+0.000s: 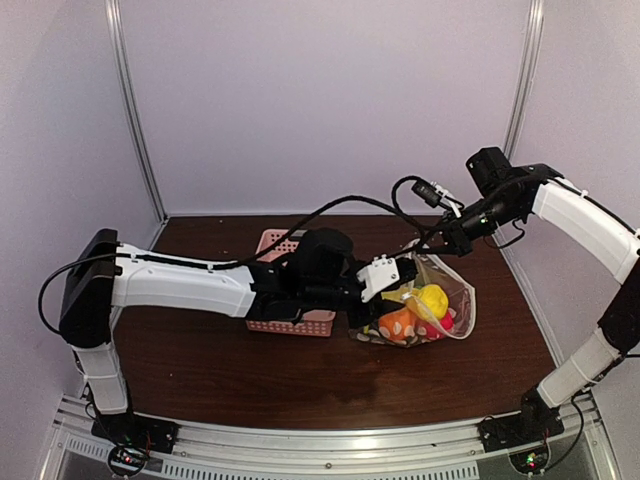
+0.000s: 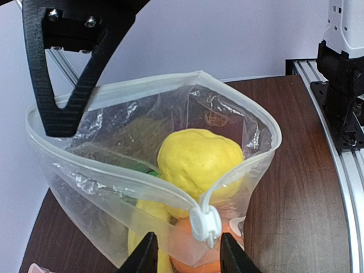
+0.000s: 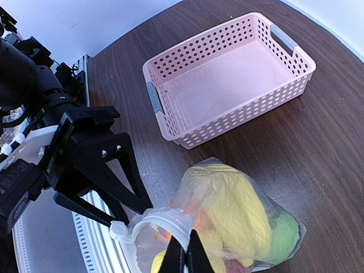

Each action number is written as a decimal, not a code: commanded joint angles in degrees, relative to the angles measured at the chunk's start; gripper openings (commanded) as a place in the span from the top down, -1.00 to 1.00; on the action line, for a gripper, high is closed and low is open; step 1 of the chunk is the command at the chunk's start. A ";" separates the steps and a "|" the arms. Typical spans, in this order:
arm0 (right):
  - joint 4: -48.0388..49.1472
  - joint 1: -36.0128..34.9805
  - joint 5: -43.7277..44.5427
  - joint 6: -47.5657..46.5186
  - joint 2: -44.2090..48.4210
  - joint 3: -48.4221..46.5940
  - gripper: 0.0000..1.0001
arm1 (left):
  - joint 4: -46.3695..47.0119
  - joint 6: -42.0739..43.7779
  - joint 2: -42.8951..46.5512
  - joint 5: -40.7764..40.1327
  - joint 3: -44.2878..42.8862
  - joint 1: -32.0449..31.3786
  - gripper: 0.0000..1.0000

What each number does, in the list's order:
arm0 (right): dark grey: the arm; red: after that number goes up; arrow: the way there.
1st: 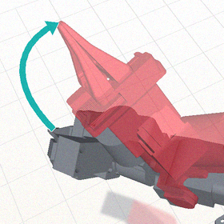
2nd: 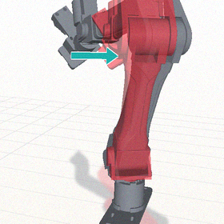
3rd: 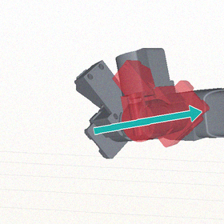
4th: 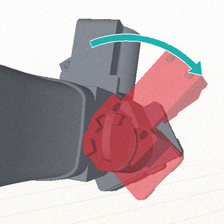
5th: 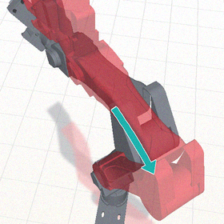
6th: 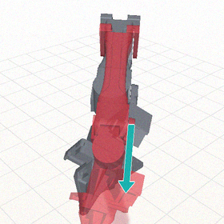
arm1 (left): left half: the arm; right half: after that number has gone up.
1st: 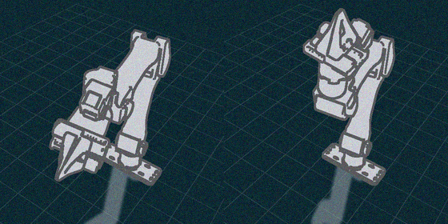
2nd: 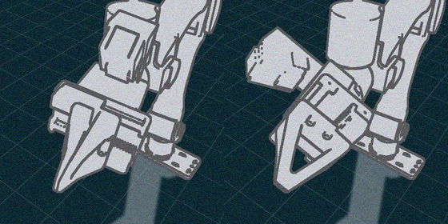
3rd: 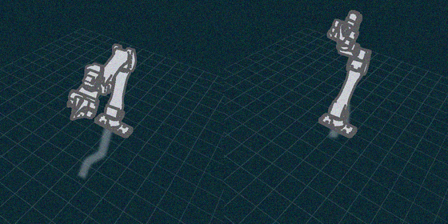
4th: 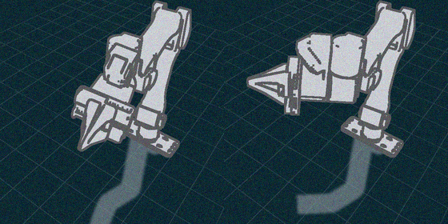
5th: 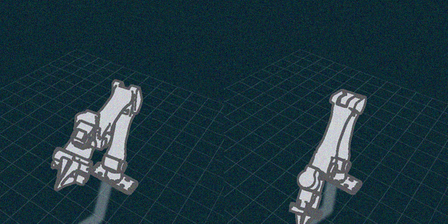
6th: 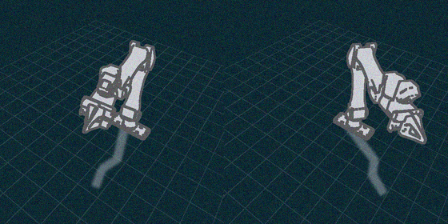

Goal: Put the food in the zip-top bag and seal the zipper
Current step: Adjust the zipper food storage bag at the center of the board.

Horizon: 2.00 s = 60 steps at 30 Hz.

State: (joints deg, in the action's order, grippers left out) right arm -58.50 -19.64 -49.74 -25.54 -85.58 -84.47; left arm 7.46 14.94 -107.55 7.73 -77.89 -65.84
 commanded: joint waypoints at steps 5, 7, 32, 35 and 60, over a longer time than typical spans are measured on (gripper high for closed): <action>0.57 -0.32 -0.83 0.30 -0.30 -0.41 1.00 | 1.94 -0.47 -2.65 -1.62 -3.72 -0.34 0.40; 0.50 -0.31 -0.59 0.30 -0.29 -0.38 1.00 | 2.16 -0.98 -2.85 -2.80 -3.98 -0.34 0.57; -7.51 5.49 22.13 -6.43 8.72 10.05 0.31 | 2.97 -6.85 1.97 -5.07 0.89 -0.33 0.93; -6.71 5.49 24.44 -5.60 8.76 11.48 0.48 | 3.05 -6.77 2.79 -5.60 1.35 -0.29 0.93; -21.65 7.55 29.61 -13.60 10.48 2.11 0.72 | 0.26 -7.65 7.68 1.12 3.86 0.45 0.99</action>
State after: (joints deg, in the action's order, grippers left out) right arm -74.17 -12.43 -16.21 -35.11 -74.70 -80.01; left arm 4.43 8.47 -97.30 4.23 -72.75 -65.69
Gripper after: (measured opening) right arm 0.077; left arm 0.079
